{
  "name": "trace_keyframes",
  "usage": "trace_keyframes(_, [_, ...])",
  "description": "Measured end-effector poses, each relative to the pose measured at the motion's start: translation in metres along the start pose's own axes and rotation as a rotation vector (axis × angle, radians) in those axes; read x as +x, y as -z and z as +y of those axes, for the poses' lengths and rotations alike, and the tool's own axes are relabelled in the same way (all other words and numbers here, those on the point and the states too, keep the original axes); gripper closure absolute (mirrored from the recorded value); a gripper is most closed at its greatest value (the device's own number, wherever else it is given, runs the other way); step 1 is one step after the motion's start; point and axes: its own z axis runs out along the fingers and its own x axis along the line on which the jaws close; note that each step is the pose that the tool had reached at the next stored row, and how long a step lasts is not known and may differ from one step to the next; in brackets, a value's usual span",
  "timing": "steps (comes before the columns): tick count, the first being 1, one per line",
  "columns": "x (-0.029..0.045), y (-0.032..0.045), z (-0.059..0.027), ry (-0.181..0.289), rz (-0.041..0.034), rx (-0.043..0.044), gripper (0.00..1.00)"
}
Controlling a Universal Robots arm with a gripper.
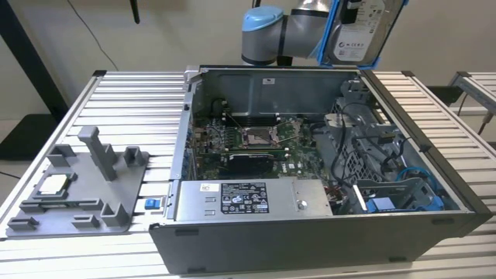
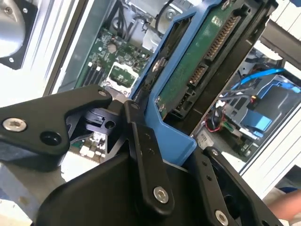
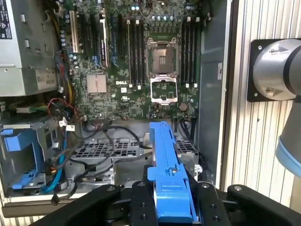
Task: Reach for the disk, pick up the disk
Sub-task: 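Pick up the disk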
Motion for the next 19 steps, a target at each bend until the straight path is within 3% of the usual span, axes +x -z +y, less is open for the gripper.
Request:
trace_keyframes(5, [-0.0001,-0.0010,-0.0044,0.015,0.0045,-0.0012,1.00])
trace_keyframes(11, [-0.0004,-0.0027,-0.0146,0.031,0.0023,-0.0024,1.00])
trace_keyframes(19, [-0.0004,-0.0027,-0.0150,0.032,0.0033,-0.0024,1.00])
